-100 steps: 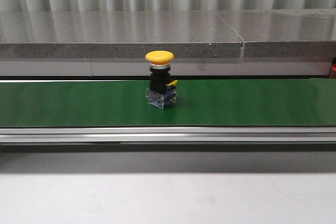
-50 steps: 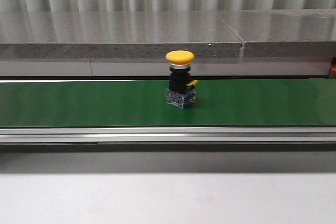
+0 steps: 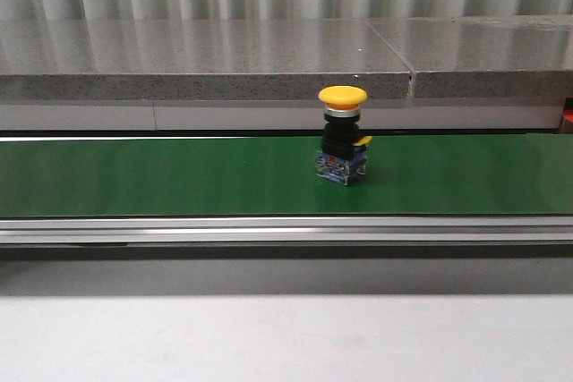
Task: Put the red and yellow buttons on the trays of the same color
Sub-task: 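Carry the red button into the red tray and open the right gripper, then lower the right gripper onto the yellow button on the belt and grasp it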
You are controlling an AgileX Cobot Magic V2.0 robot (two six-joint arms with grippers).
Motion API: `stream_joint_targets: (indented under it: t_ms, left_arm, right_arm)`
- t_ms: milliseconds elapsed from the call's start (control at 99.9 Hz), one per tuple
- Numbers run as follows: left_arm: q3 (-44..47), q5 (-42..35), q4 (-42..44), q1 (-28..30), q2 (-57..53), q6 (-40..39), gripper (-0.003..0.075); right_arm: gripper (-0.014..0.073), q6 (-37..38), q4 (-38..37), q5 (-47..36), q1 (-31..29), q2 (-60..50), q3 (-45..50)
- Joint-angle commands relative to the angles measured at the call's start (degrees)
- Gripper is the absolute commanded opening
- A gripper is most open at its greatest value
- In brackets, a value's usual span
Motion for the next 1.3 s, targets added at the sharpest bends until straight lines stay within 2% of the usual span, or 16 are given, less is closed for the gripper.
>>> stream_joint_targets:
  t_ms: [0, 200, 380, 610, 911, 1061, 1291]
  left_arm:
    - [-1.5, -4.5, 0.0, -0.4, 0.3, 0.0, -0.002]
    - [-1.5, -4.5, 0.0, -0.4, 0.3, 0.0, -0.002]
    - [-1.5, -4.5, 0.0, -0.4, 0.3, 0.0, -0.002]
    - [-1.5, -4.5, 0.0, -0.4, 0.3, 0.0, -0.002]
    - [-1.5, -4.5, 0.0, -0.4, 0.3, 0.0, -0.002]
    - [-1.5, -4.5, 0.0, -0.4, 0.3, 0.0, -0.002]
    - [-1.5, -4.5, 0.0, -0.4, 0.3, 0.0, -0.002]
  right_arm:
    - [0.0655, -0.6, 0.3, 2.6, 0.1, -6.9, -1.9]
    - [0.0655, -4.2, 0.3, 9.6, 3.0, -13.8, 0.8]
    - [0.0655, -5.7, 0.3, 10.7, 8.8, -19.0, 8.4]
    - [0.0655, -8.1, 0.3, 10.0, 19.7, -21.9, 16.3]
    - [0.0655, -8.9, 0.4, 6.8, 32.7, -21.8, 18.5]
    - [0.0655, -8.9, 0.4, 3.6, 36.6, -21.7, 18.5]
    - [0.0655, -8.9, 1.7, -0.7, 37.7, -18.8, 18.4]
